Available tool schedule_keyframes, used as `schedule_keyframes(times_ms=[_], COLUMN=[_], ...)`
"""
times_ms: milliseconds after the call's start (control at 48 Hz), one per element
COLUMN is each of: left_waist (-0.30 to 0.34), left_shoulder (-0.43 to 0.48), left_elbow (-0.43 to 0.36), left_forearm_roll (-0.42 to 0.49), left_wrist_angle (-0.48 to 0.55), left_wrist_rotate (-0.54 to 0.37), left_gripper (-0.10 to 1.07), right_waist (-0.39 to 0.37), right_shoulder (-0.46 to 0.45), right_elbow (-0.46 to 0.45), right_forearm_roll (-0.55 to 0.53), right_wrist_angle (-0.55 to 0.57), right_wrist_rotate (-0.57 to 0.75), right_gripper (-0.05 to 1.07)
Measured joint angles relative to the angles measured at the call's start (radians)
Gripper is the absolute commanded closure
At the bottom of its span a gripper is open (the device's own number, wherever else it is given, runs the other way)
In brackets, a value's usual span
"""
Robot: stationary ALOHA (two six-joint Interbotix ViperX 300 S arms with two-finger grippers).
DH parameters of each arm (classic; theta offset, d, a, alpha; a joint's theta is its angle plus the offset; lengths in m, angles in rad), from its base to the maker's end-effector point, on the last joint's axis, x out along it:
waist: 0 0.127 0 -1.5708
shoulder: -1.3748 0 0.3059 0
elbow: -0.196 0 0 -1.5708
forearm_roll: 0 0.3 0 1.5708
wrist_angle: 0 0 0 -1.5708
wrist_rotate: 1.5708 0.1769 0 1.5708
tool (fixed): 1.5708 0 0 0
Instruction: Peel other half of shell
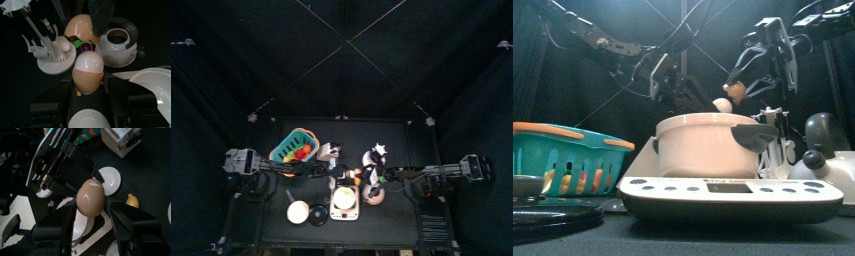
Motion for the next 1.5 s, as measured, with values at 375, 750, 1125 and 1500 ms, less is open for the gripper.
schedule_keyframes(times_ms=[375, 750, 1125, 1500], left_waist=[0.002, 0.002, -0.011, -0.012], left_shoulder=[-0.005, -0.063, -0.080, -0.080], left_elbow=[0.008, 0.063, 0.092, 0.098], left_forearm_roll=[0.000, 0.000, -0.006, -0.006], left_wrist_angle=[0.000, -0.006, -0.009, -0.011], left_wrist_rotate=[0.000, -0.002, -0.003, -0.003], left_gripper=[0.25, 0.25, 0.25, 0.25], right_waist=[0.075, 0.163, 0.224, 0.503], right_shoulder=[-0.069, -0.109, -0.178, -0.255], right_elbow=[0.054, 0.129, 0.169, 0.239], right_forearm_roll=[0.018, 0.110, 0.173, 0.238], right_wrist_angle=[0.000, 0.006, 0.044, 0.094], right_wrist_rotate=[0.000, -0.009, -0.009, -0.009], right_gripper=[0.39, 0.39, 0.39, 0.39])
